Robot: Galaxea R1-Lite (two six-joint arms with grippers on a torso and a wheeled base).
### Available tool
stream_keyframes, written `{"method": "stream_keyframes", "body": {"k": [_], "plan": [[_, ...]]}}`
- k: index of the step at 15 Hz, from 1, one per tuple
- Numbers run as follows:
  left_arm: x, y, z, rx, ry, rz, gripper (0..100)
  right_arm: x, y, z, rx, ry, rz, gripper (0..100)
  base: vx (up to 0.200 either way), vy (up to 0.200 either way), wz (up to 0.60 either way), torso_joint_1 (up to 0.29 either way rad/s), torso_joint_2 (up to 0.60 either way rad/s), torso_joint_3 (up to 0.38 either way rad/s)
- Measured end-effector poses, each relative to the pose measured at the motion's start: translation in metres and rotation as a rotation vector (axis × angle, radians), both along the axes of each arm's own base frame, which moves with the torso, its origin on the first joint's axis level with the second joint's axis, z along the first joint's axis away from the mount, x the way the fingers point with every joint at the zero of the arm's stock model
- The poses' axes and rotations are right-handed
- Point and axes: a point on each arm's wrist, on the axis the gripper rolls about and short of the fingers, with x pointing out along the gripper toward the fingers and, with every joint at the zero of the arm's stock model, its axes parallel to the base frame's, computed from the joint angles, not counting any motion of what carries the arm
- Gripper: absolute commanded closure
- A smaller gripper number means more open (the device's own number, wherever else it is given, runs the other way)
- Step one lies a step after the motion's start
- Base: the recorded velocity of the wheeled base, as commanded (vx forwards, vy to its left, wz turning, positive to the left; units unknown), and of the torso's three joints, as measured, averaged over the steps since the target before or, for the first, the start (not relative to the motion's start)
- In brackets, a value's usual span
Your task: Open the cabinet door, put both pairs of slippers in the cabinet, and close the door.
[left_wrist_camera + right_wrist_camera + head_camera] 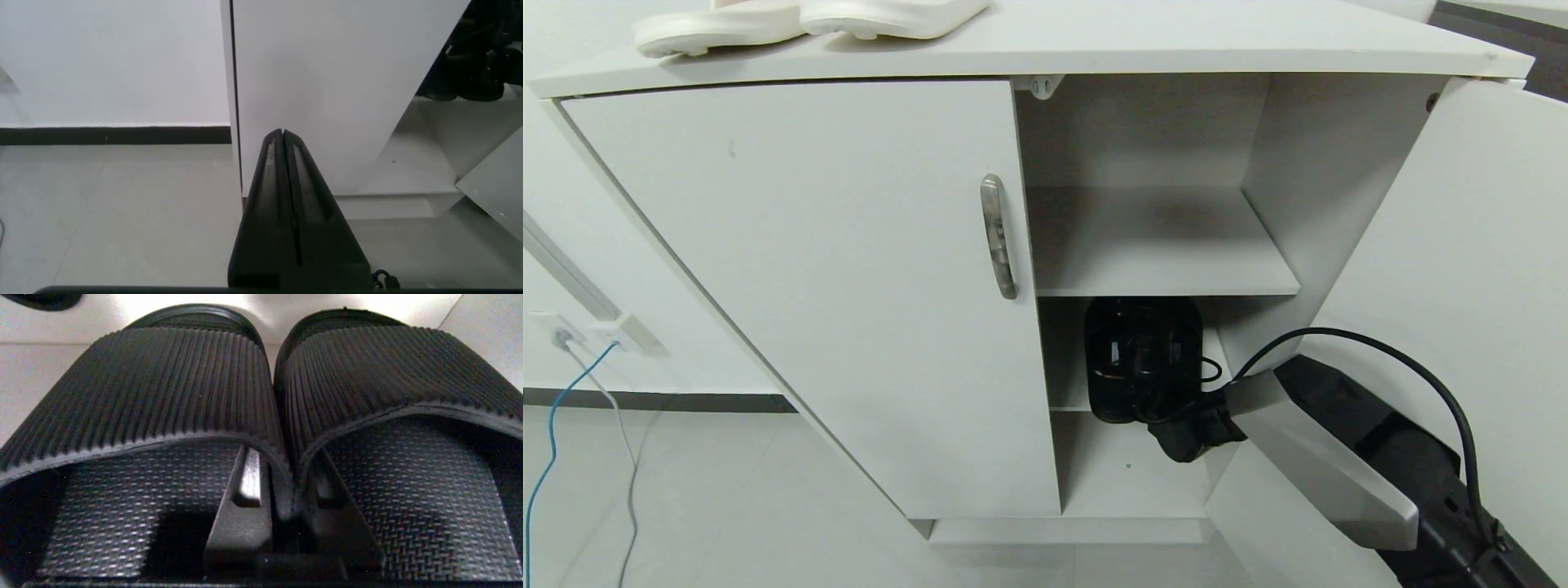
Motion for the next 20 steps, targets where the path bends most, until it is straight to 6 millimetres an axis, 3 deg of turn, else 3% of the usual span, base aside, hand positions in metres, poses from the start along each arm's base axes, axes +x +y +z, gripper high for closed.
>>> {"method": "stream_keyframes", "body": {"k": [9,10,16,20], "plan": [[0.0,0.0,0.0,0.0,0.0,0.0,100,0.021,-0.006,-0.006,0.001,-0.001,-0.031,100,0.0,0.0,0.0,0.0,0.0,0.0],[0.0,0.0,0.0,0.0,0.0,0.0,100,0.022,-0.007,-0.007,0.0,0.001,-0.033,0,0.0,0.0,0.0,0.0,0.0,0.0],[0.0,0.0,0.0,0.0,0.0,-0.002,100,0.021,-0.008,-0.011,-0.005,0.007,-0.043,0,0.0,0.0,0.0,0.0,0.0,0.0],[0.0,0.0,0.0,0.003,0.0,-0.001,100,0.003,-0.013,-0.006,-0.015,0.022,-0.033,0,0.0,0.0,0.0,0.0,0.0,0.0]]}}
